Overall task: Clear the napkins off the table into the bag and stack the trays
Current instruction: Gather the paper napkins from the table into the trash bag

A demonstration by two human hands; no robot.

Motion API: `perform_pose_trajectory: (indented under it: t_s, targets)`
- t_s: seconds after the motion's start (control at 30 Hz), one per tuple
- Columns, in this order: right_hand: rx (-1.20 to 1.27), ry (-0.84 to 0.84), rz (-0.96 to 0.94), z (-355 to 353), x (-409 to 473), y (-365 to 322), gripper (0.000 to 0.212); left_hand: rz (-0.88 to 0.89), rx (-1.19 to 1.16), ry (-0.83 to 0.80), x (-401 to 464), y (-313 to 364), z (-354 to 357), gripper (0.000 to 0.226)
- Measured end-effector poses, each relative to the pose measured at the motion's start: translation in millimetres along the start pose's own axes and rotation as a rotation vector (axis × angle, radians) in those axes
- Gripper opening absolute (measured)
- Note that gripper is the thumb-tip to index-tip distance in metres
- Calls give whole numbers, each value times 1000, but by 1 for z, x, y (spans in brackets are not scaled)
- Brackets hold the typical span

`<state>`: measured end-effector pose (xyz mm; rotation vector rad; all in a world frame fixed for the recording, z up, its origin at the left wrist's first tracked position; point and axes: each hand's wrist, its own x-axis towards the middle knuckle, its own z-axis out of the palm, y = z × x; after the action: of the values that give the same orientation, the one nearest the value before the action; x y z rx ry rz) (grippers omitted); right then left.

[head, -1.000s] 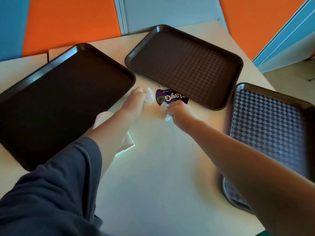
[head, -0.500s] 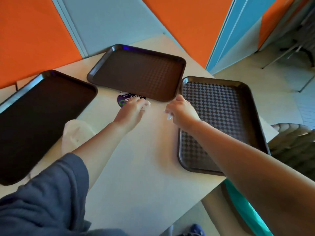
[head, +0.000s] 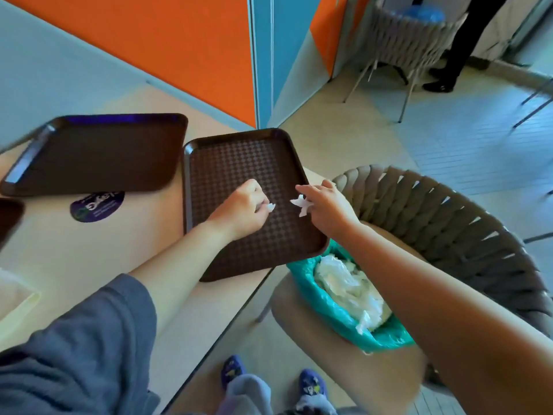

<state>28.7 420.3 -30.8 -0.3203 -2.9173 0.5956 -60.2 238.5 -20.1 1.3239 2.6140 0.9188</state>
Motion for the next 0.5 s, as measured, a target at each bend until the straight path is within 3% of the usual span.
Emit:
perform_pose_trajectory:
  t_s: [0.23, 0.5]
  targets:
    - [-66, -1, 72, -18, -65, 84, 23, 93, -46, -106, 21, 72, 67, 17]
    - [36, -83, 255, -6, -135, 143, 16, 67, -22, -268, 19, 121, 138, 20]
